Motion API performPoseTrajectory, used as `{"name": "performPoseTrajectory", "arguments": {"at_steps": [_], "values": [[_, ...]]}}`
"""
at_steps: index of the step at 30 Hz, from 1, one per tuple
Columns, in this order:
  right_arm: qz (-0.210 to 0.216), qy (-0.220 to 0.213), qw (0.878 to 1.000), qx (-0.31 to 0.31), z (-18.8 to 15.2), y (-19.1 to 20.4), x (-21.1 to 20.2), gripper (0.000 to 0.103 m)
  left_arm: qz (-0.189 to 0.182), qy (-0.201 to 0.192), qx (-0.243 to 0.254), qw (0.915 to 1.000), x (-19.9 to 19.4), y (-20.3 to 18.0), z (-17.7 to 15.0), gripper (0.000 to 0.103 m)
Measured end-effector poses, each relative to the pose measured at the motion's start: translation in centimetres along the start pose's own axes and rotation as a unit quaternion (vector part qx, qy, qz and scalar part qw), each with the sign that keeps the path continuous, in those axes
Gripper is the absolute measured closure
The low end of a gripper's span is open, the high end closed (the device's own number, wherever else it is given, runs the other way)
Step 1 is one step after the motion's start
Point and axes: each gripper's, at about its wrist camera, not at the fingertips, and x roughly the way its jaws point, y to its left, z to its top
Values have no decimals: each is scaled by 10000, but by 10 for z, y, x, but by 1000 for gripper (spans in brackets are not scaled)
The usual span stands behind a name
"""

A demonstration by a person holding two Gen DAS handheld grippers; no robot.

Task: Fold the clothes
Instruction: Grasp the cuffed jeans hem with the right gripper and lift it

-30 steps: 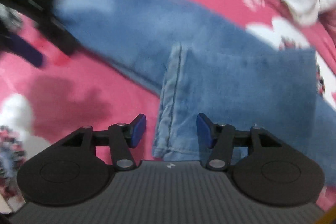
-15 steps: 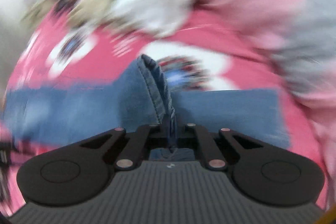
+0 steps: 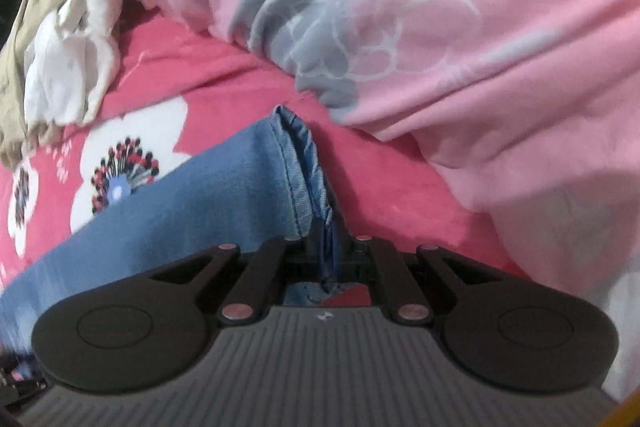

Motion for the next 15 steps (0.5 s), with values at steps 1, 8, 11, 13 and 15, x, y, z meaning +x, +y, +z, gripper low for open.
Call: {"name": "performPoseTrajectory", "arguments": {"at_steps": [1, 8, 11, 13, 15], "values": [[16, -1, 9999, -100, 1, 2, -2, 101, -37, -15, 163, 9999, 2, -6, 4, 52], [-43, 130, 9944, -1046, 12, 14, 4, 102, -295, 149, 196, 9993, 11, -10, 12, 57], [-179, 277, 9896, -1399, 7, 16, 17, 101, -400, 281, 194, 9986, 12, -9, 13, 57], [-294, 324, 9845, -1696, 2, 17, 24, 101, -439, 394, 199, 9981, 15, -9, 9, 57], [-379, 319, 9808, -1885, -2, 19, 28, 100, -467, 487, 159, 9976, 18, -9, 5, 57]]}}
